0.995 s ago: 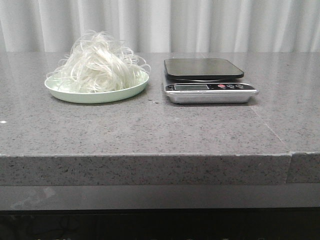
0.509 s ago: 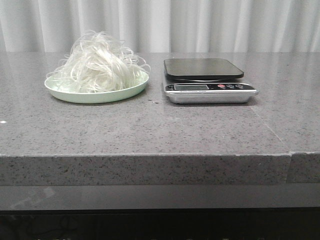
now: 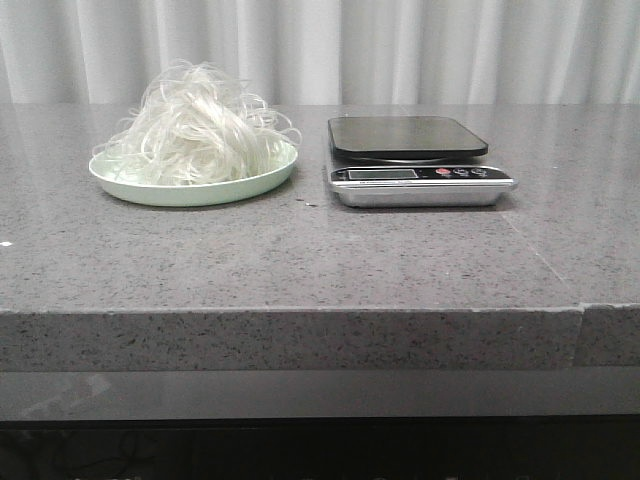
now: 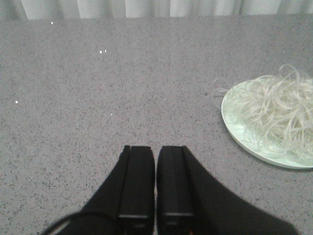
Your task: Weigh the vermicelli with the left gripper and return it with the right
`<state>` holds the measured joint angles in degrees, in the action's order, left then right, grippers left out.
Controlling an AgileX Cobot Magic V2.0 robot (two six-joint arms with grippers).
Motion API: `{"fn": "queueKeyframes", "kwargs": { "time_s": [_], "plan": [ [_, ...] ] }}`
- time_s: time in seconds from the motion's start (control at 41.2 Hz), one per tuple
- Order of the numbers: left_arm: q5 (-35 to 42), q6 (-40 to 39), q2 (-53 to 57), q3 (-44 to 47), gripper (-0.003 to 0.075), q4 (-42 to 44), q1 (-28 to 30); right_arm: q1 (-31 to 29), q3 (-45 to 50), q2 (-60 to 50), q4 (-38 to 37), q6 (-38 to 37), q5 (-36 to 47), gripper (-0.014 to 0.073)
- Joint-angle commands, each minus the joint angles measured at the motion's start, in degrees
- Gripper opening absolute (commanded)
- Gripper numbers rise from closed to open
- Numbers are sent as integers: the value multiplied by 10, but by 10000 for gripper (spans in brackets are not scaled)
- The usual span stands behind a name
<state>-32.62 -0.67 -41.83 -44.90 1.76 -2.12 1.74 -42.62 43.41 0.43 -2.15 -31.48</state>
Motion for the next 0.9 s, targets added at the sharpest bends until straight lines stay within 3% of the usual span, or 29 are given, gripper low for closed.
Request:
{"fn": "queueKeyframes", "kwargs": {
  "time_s": [0.0, 0.17, 0.243, 0.34, 0.412, 0.534, 0.873],
  "plan": [
    [41, -4, -22, -13, 142, -5, 0, -3, -17, 19, -9, 2, 33, 162],
    [50, -4, -45, -13, 178, -5, 0, -3, -17, 39, -9, 2, 33, 196],
    [64, -4, -49, -13, 270, -10, 0, -3, -17, 41, -9, 2, 35, 295],
    [85, -4, -50, -13, 448, -18, 0, -3, -17, 41, -9, 2, 38, 472],
    [90, -2, -52, -15, 514, -18, -2, -3, -17, 41, -9, 2, 40, 539],
    [99, 1, -68, -19, 505, -23, -30, -3, -17, 41, -9, 2, 41, 545],
    [150, 7, -183, -75, 503, -23, -195, -3, -17, 41, -9, 2, 47, 545]
  ]
}}
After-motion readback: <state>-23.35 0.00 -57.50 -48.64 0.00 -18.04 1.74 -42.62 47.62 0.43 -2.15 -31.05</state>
